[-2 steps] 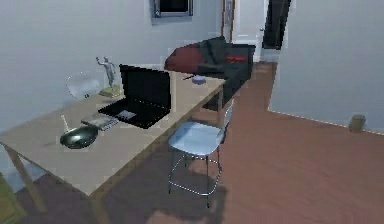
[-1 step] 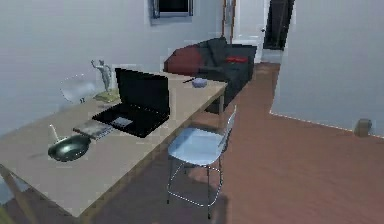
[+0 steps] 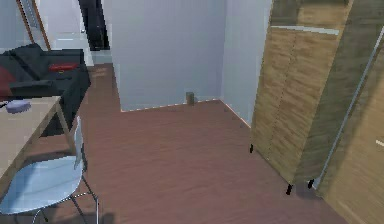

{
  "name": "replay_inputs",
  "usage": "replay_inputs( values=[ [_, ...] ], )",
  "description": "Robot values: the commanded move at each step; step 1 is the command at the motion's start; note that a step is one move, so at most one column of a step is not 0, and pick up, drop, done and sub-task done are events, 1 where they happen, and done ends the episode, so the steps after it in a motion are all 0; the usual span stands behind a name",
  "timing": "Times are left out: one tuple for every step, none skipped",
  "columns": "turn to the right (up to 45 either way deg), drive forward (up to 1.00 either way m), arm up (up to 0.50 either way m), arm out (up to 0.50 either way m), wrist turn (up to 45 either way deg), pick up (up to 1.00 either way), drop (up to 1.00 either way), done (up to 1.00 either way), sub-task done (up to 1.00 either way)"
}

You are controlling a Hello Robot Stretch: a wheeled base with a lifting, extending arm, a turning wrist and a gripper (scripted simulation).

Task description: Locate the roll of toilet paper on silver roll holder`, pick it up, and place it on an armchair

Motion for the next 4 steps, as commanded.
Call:
replay_inputs(
  values=[
    [3.0, 0.0, 0.0, 0.0, 0.0, 0.0, 0.0, 0.0, 0.0],
    [0.0, 0.8, 0.0, 0.0, 0.0, 0.0, 0.0, 0.0, 0.0],
    [-15.0, 0.0, 0.0, 0.0, 0.0, 0.0, 0.0, 0.0, 0.0],
    [0.0, 0.55, 0.0, 0.0, 0.0, 0.0, 0.0, 0.0, 0.0]
  ],
)
